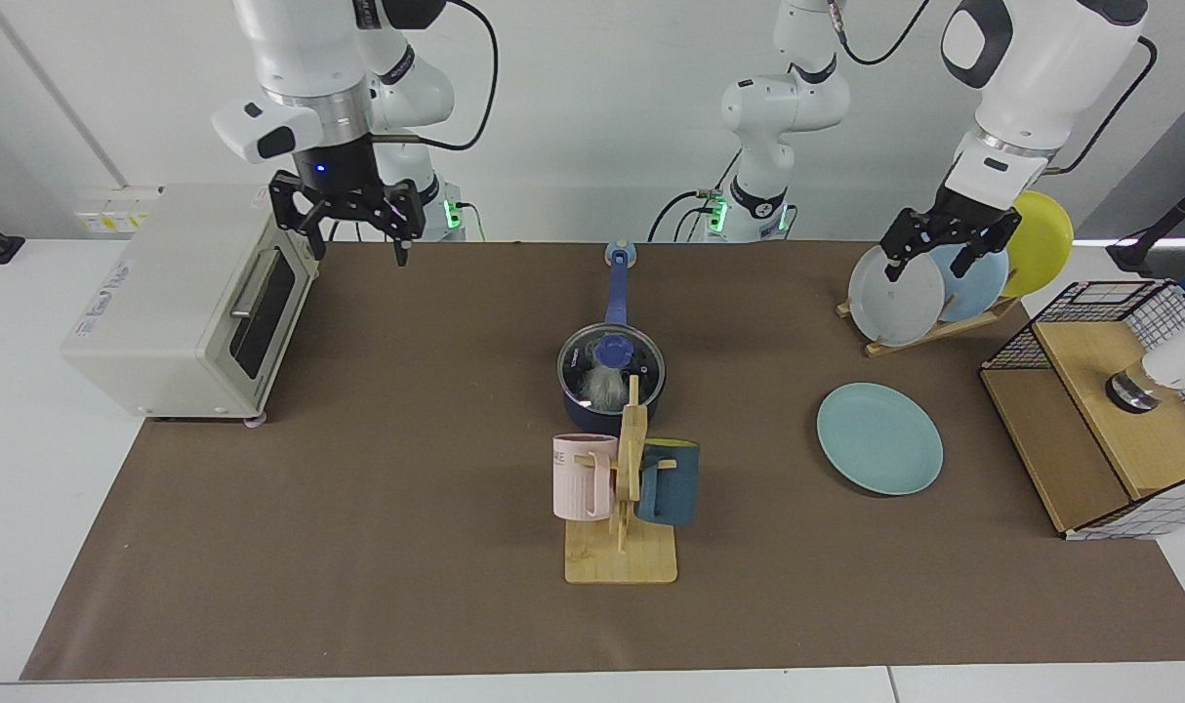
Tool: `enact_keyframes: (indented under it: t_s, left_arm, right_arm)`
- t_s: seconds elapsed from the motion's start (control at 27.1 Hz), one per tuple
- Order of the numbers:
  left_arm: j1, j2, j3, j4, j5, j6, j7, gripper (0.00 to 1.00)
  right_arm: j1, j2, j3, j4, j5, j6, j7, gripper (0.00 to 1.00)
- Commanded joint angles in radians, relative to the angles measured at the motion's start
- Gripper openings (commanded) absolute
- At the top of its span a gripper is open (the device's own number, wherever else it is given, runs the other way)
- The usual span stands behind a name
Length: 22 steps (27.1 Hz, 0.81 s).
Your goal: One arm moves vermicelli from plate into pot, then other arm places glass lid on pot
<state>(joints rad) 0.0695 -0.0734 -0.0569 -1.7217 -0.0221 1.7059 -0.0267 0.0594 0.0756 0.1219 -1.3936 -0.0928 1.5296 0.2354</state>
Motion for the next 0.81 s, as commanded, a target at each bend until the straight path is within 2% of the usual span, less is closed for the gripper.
enact_keyframes:
  t_s: [0.0,0.22,0.48,0.78]
  left_arm:
    - [0.0,-0.012,-0.001,-0.013,0.007,-0.008,-0.005,1.0]
    - [0.0,-0.012,-0.001,-0.013,0.007,-0.008,-0.004,1.0]
    - [0.0,-0.012,-0.001,-0.013,0.007,-0.008,-0.004,1.0]
    - [0.0,-0.012,-0.001,-0.013,0.007,-0.008,-0.004,1.0]
  right_arm:
    - [0.002,-0.048,-0.038,-0.093,0.028,0.014,-0.053,1.0]
    - [-0.003,-0.048,-0.047,-0.113,0.028,0.015,-0.057,0.99]
    - [-0.012,-0.042,-0.067,-0.136,0.05,0.041,-0.179,0.99]
    - [0.008,-0.043,-0.076,-0.157,0.051,0.047,-0.165,0.99]
